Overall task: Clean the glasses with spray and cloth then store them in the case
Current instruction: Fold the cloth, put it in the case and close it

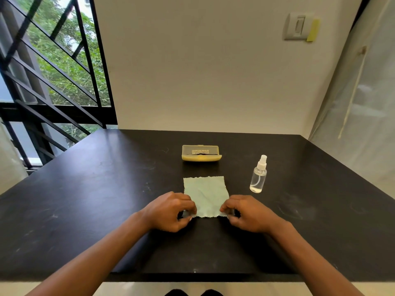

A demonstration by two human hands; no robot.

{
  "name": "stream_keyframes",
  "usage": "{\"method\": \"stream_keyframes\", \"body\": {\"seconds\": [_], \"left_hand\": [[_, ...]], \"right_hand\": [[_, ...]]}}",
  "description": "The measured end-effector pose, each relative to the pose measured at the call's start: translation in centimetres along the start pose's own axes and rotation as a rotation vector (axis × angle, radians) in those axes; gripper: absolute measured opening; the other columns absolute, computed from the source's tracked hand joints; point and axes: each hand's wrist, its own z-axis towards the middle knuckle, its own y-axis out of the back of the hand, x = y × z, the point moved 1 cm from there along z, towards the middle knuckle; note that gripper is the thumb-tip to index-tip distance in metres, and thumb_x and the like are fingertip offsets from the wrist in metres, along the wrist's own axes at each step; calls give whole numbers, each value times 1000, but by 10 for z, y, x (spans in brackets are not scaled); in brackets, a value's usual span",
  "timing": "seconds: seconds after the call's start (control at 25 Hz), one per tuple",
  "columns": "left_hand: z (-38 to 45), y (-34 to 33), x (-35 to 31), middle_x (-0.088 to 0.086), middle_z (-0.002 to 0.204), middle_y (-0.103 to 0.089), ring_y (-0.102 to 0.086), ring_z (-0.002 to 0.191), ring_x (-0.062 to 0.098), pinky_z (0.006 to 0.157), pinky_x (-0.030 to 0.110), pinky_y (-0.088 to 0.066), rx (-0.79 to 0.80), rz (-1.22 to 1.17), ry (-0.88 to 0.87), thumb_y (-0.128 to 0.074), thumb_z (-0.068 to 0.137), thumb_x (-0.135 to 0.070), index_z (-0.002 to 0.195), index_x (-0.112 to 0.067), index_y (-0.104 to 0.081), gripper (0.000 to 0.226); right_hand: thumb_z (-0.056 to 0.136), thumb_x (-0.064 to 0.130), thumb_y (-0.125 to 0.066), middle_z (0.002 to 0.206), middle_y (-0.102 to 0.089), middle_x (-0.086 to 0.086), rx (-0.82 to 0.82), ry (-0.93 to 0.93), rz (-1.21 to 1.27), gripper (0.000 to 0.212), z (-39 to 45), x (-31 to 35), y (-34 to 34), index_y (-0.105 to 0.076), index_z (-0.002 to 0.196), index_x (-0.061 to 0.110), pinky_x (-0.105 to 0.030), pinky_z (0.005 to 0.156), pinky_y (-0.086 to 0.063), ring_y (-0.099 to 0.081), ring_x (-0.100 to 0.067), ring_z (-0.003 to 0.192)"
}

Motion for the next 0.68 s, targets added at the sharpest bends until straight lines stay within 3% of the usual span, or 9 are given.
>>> {"method": "stream_keyframes", "body": {"seconds": [0.08,0.2,0.32,0.44,0.56,0.68], "left_hand": [[0,-1,-3,0,92,-67,-61,79,12,71,28,-55,-29,61,-17,-47,85,-24,100,-21,-64,23],[1,-5,-7,4,93,-67,-62,81,17,68,32,-56,-60,101,-14,-41,86,-19,99,-20,-64,26],[4,-7,-8,5,102,-63,-59,89,15,77,27,-54,-152,23,50,-35,86,-23,96,-16,-66,33],[8,-10,-7,1,101,-60,-53,88,7,79,19,-48,-237,-85,161,-50,83,-19,95,-13,-64,20],[11,-15,-7,-1,97,-58,-53,84,7,76,19,-49,-276,-130,203,-61,83,-15,91,-12,-61,9],[10,-17,-7,-4,92,-56,-56,83,10,76,22,-52,-324,-193,271,-60,85,-10,92,-16,-55,10]], "right_hand": [[90,14,-47,115,-59,1,-17,13,-49,27,0,1,-4,-59,114,21,-26,89,-46,-53,-13,104],[91,15,-43,111,-56,0,-46,18,-91,23,1,0,-9,-58,106,22,-30,84,-47,-49,-15,103],[91,14,-46,108,-54,0,-90,-2,-1,22,6,0,-11,-63,103,20,-22,84,-41,-44,-9,97],[87,20,-58,101,-52,5,-147,-56,113,16,10,1,-10,-64,102,17,-12,79,-37,-46,-5,91],[83,17,-63,88,-46,12,-206,-85,172,12,12,0,-12,-55,89,23,-12,72,-38,-45,-2,80],[84,8,-58,82,-47,14,-276,-123,226,19,14,-3,-13,-53,95,22,-11,67,-39,-47,-1,73]]}}
